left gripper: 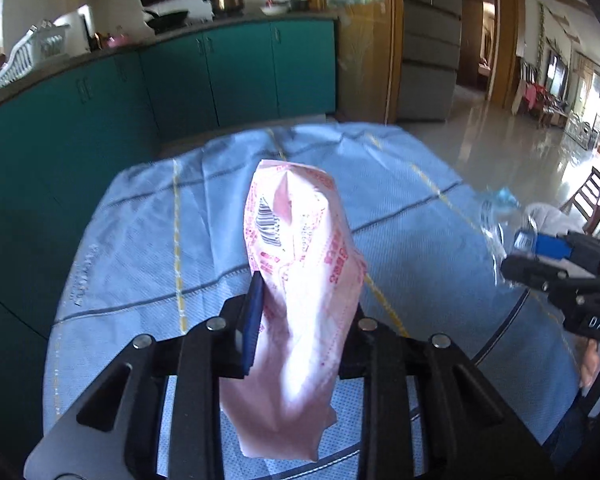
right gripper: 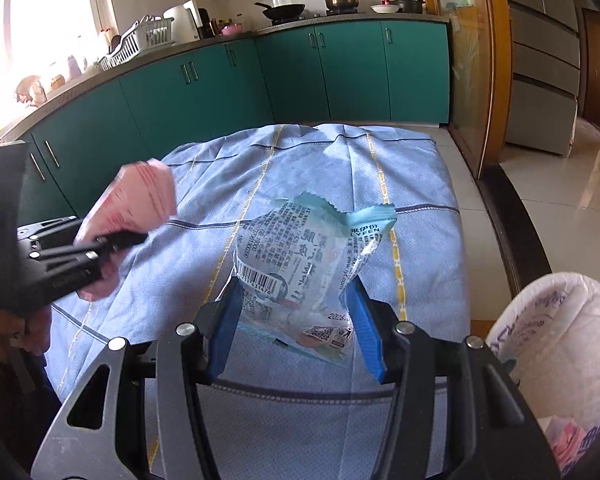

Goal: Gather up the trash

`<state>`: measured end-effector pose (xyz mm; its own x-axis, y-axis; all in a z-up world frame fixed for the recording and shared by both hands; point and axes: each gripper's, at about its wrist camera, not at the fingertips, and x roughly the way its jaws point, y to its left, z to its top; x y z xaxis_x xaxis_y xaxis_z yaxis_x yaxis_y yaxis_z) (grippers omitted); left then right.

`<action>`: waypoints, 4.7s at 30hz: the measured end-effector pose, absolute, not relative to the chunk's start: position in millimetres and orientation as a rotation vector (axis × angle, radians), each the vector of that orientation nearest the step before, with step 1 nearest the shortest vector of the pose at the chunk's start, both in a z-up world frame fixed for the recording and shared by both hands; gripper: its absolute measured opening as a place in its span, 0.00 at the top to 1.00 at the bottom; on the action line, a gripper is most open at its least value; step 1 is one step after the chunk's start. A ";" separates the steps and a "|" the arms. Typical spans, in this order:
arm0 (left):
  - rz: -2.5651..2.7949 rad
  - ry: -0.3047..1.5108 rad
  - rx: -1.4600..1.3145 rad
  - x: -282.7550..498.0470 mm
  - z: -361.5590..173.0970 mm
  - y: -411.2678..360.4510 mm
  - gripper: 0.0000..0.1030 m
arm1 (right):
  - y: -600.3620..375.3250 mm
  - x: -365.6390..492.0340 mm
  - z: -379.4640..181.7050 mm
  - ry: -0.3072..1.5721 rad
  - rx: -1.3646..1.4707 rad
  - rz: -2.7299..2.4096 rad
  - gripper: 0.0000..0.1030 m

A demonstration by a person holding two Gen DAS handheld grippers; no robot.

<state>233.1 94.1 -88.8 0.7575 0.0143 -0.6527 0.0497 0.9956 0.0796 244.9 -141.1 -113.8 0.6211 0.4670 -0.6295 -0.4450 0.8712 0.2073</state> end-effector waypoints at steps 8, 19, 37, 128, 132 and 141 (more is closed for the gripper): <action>-0.008 0.568 0.070 214.0 -64.8 78.7 0.72 | -146.4 215.1 -106.3 0.654 -0.017 0.507 0.49; -0.035 0.561 0.059 215.0 -65.6 49.8 0.70 | -184.1 196.1 -98.2 0.602 0.024 0.439 0.48; -0.178 0.597 0.091 219.1 -85.7 -51.7 0.69 | -300.4 170.6 -102.4 0.565 0.127 0.180 0.48; -0.013 0.379 0.138 -31.6 17.9 -15.6 0.03 | -229.3 -47.5 -4.1 0.336 -0.006 -0.008 0.03; -0.013 0.379 0.139 -32.7 18.8 -15.9 0.03 | -228.7 -47.0 -4.0 0.337 -0.007 -0.009 0.03; -0.011 0.382 0.139 -32.9 20.4 -14.5 0.03 | -227.9 -46.8 -6.5 0.338 -0.021 -0.022 0.03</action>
<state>-32.9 -14.5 20.4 0.9279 0.0158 -0.3726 0.0367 0.9904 0.1334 -46.8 -227.9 -6.5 0.9431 -0.0249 -0.3314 0.0179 0.9995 -0.0242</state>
